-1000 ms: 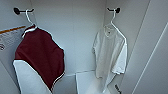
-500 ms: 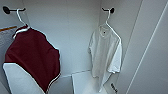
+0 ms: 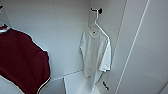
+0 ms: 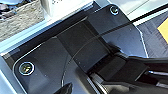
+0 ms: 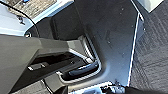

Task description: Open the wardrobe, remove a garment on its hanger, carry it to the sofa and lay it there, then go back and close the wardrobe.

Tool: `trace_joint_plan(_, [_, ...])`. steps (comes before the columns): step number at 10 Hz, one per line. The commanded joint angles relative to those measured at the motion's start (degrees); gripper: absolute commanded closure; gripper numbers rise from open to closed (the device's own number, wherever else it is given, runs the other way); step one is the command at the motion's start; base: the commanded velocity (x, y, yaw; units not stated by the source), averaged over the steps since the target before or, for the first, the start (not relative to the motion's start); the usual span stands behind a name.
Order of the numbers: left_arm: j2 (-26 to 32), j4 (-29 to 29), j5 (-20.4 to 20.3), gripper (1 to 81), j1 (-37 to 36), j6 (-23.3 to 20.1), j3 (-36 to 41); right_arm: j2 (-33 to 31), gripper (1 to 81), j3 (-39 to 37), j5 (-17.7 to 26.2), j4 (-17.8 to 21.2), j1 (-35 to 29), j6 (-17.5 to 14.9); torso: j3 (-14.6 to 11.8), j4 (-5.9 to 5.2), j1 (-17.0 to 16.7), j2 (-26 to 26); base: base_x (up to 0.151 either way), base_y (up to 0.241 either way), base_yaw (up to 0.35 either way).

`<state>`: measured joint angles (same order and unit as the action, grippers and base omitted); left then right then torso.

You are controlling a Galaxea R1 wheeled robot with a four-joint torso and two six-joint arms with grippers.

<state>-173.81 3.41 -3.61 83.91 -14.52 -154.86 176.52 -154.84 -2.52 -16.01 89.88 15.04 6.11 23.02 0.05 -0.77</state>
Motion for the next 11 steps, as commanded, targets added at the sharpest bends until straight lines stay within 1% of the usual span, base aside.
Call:
trace_joint_plan(1, [3.1,-0.25,3.52,1.0,-3.79,-0.51,7.51,0.26,1.0,0.43,2.96,-0.34,-1.85,-0.1,0.0,-0.02,0.0,0.0,0.0,0.0,0.0])
trace_joint_plan(2, [5.31,-0.25,3.52,1.0,-4.58,-0.51,11.85,0.35,1.0,0.52,2.88,-0.43,-1.76,-0.1,0.0,-0.06,0.0,0.0,0.0,0.0,0.0])
trace_joint_plan(3, [8.54,-0.25,4.29,1.0,-6.07,-0.6,18.4,0.35,1.0,0.52,2.79,-0.34,-1.85,-0.1,0.0,-0.06,0.0,0.0,0.0,0.0,0.0])
trace_joint_plan(4, [11.2,0.01,7.91,1.0,-8.7,-0.51,23.46,0.35,1.0,0.52,2.79,-0.34,-1.94,-0.1,0.0,-0.06,0.0,0.0,0.0,0.0,0.0])
trace_joint_plan(5, [13.75,0.37,10.29,1.0,-10.81,-0.16,28.29,0.35,1.0,0.61,2.79,-0.34,-2.03,-0.1,0.0,-0.06,0.0,0.0,0.0,0.0,0.0])
trace_joint_plan(8, [19.55,0.72,10.29,1.0,-17.23,0.02,36.73,0.27,1.0,0.61,2.79,-0.08,-2.11,-0.01,0.0,-0.06,0.0,0.0,0.0,0.0,0.0])
trace_joint_plan(9, [22.19,0.72,10.29,1.0,-19.35,0.54,41.21,0.35,1.0,0.61,2.79,-0.08,-2.29,-0.01,0.0,-0.06,0.0,0.0,0.0,0.0,0.0])
trace_joint_plan(10, [25.15,0.72,10.38,1.0,-22.06,1.93,46.0,0.35,1.0,0.61,2.79,0.01,-2.38,-0.01,0.0,-0.06,0.0,0.0,0.0,0.0,0.0])
trace_joint_plan(11, [26.85,0.63,10.38,1.0,-24.34,3.09,48.77,0.35,1.0,0.61,2.79,0.1,-2.38,-0.01,0.0,-0.06,0.0,0.0,0.0,0.0,0.0])
